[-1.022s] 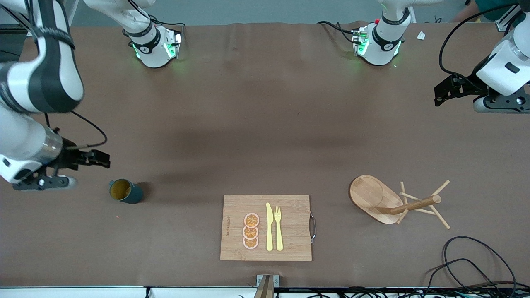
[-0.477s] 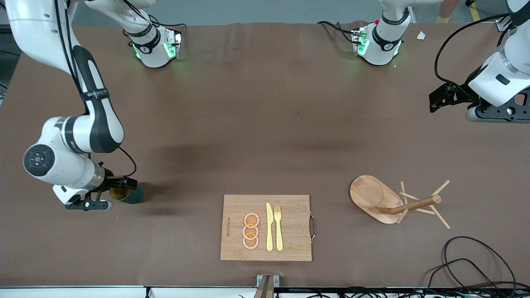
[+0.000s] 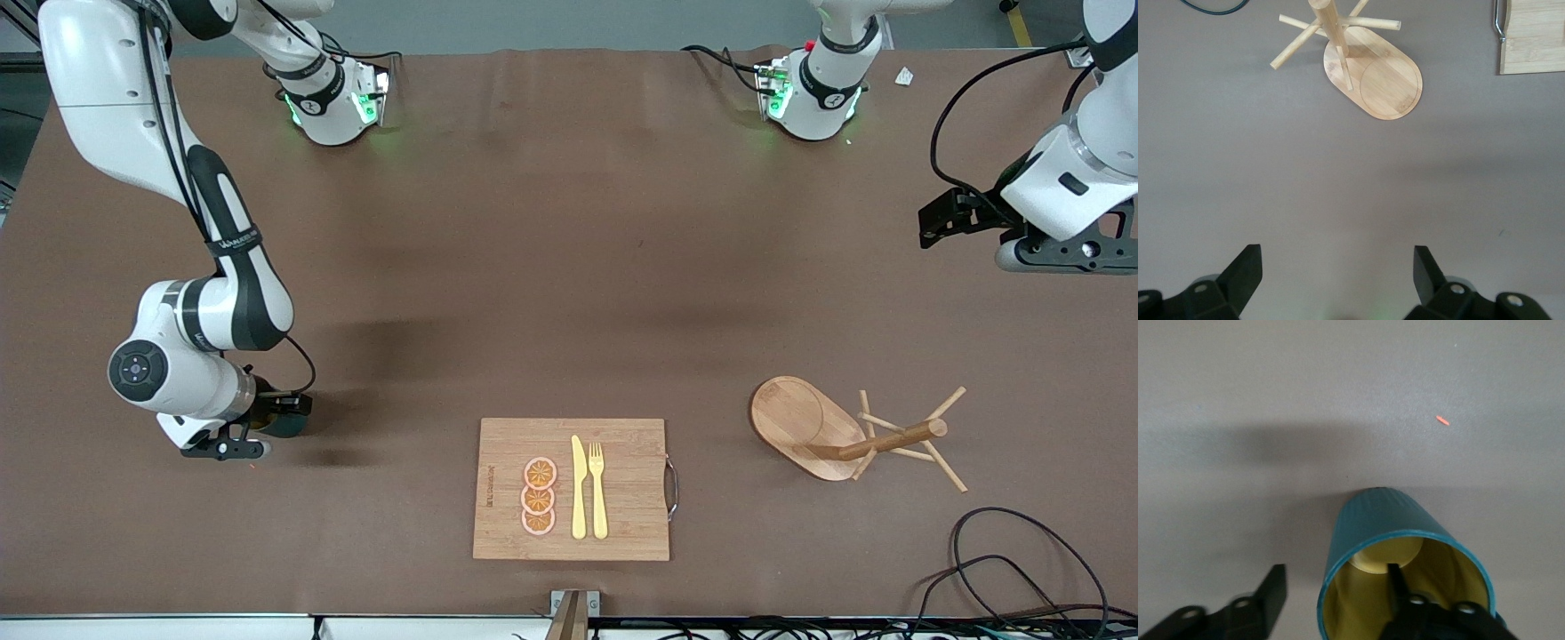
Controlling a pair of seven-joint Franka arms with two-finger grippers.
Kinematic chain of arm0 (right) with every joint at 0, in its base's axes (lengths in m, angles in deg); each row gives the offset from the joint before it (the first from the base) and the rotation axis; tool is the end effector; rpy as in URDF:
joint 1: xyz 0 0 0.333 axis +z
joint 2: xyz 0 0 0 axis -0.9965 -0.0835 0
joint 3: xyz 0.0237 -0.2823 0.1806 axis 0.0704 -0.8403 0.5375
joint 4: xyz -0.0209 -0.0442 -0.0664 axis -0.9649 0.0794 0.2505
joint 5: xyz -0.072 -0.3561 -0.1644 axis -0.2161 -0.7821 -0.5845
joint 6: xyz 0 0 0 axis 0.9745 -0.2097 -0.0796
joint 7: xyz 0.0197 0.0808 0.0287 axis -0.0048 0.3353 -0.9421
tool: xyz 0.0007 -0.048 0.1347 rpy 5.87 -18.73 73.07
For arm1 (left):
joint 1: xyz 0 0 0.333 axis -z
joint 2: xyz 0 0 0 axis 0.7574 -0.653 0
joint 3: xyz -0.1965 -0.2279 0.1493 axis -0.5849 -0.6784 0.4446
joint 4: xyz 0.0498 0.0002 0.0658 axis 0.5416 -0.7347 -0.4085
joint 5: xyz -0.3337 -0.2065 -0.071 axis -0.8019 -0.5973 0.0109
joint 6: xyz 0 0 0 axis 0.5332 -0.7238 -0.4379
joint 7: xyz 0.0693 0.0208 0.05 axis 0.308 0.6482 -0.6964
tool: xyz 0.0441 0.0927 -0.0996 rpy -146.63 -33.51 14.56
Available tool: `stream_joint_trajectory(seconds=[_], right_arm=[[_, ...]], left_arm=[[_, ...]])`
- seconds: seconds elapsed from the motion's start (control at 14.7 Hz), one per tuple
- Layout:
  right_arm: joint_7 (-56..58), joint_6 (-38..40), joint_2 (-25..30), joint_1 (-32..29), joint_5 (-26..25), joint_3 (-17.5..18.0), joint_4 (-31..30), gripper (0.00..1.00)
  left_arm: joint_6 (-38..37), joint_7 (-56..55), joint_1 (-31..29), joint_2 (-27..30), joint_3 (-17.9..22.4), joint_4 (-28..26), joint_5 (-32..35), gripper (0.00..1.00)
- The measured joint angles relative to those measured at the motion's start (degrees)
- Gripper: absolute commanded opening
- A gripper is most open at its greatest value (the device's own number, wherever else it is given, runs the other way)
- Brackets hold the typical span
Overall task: Pass cup and hang on rack
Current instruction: 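Reach the right gripper down and grasp the teal mug rim, then carry the teal mug toward the table middle with the right gripper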
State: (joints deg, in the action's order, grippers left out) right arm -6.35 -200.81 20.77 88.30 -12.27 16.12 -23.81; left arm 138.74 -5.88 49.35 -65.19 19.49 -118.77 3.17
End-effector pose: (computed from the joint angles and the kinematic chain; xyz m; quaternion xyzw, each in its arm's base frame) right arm 0.6921 0.0247 0.2085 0.9994 -0.0106 -0.0324 0.0070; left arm 0.5596 -0.0719 0.5884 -0.9989 0.0349 0.0269 0.0124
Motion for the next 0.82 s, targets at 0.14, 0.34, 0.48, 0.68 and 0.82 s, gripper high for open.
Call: stream_joint_trajectory(seconds=[0.14,0.34,0.48,0.68,0.82], right_arm=[[0.0,0.5,0.0,0.0,0.0,0.0,0.1,0.06],[0.2,0.5,0.0,0.0,-0.1,0.0,0.6,0.04],[0.4,0.5,0.0,0.0,-0.1,0.0,1.0,0.02],[0.4,1.3,0.2,0.6,-0.1,0.3,3.4,0.01],[-0.2,6.2,0.4,2.4,0.0,0.7,7.6,0.0]], left_arm=[[0.0,0.0,0.0,0.0,0.0,0.1,0.0,1.0],[0.2,0.0,0.0,0.0,0.0,0.2,0.0,1.0],[0.2,0.0,0.0,0.0,0.0,0.2,0.0,1.0],[0.3,0.0,0.1,0.0,0.0,0.3,0.0,1.0],[0.4,0.0,0.3,0.0,-0.1,0.3,0.0,1.0]])
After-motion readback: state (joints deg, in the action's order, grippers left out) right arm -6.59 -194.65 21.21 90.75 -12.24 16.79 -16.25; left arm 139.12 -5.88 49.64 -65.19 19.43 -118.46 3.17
